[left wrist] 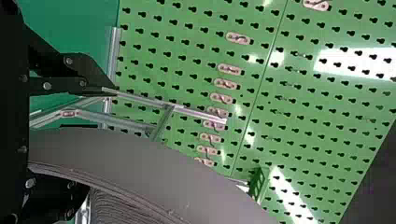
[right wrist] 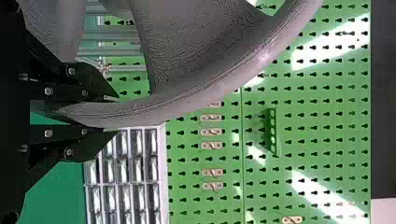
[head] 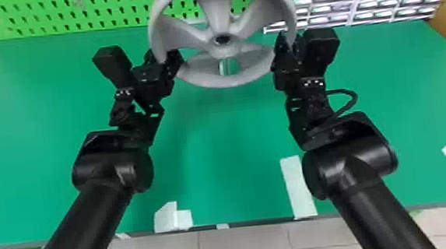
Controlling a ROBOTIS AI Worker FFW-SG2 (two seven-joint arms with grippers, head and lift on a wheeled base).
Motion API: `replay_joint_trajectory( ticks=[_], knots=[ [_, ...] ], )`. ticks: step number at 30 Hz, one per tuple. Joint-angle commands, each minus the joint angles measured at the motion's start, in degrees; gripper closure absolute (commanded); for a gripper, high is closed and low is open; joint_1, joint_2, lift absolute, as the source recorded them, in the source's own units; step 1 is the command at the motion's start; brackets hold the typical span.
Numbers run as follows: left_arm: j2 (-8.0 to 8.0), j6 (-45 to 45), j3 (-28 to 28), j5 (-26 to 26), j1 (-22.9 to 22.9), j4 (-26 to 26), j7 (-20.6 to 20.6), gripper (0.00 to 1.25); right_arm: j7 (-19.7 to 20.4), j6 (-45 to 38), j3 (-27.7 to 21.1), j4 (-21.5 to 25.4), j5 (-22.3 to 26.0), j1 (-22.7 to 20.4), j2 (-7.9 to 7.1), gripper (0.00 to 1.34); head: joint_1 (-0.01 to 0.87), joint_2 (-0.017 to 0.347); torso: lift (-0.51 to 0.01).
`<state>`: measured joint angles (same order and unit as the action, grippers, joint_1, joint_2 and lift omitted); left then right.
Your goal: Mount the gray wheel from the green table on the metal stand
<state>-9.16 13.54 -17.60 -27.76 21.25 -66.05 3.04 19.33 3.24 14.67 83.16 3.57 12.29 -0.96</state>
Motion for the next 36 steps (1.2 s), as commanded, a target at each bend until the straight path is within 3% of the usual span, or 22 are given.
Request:
replay_joint_trajectory(
  ticks=[1,36],
  knots=[
    [0.02,0.00,0.11,-0.01,0.11,0.84,0.22,0.87,0.01,-0.08,0.00,-0.36,-0.05,0.01,-0.01,1.17,0.867,0.052,-0.100],
    [0.55,2.02,0.64,1.22,2.74,6.02,1.18,0.87,0.01,0.45,-1.23,-3.79,-1.20,2.39,-0.10,1.17,0.867,0.052,-0.100]
  ],
)
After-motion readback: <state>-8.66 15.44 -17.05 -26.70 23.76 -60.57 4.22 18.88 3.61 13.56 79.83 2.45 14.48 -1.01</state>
